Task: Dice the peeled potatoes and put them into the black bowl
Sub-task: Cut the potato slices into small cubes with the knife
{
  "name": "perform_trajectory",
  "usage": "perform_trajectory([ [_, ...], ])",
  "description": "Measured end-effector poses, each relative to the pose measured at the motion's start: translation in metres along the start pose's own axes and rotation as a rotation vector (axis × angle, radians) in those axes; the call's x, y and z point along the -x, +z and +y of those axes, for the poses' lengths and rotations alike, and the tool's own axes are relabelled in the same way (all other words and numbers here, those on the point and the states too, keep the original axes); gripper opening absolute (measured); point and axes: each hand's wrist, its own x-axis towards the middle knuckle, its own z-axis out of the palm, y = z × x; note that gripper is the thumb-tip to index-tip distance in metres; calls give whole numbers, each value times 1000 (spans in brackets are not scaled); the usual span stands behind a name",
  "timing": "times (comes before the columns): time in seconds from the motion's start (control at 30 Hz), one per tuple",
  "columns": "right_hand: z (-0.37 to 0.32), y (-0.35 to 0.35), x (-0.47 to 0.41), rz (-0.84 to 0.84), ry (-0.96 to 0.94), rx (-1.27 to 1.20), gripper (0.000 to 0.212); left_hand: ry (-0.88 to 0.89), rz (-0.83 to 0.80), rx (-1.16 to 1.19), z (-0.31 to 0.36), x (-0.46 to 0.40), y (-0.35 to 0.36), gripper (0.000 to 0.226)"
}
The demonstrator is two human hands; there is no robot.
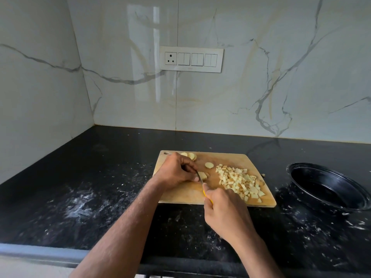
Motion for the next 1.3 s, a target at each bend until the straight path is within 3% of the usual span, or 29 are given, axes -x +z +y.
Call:
perform_trajectory([
  [0.4,20,-10,44,-27,-9,-136,39,28,-39,-64,-1,-1,0,22],
  [0.57,18,-12,40,96,16,-287,33,3,-19,-25,-1,0,-3,28],
  [0.87,7,-4,26,165,52,-251,34,2,20,-3,1,1,-4,31],
  [1.17,5,-4,29,173,69,-231,35,82,56,-333,1,0,-6,39],
  [1.3,7,-2,28,180,76,-244,35,61,33,-377,-2,-2,-3,30],
])
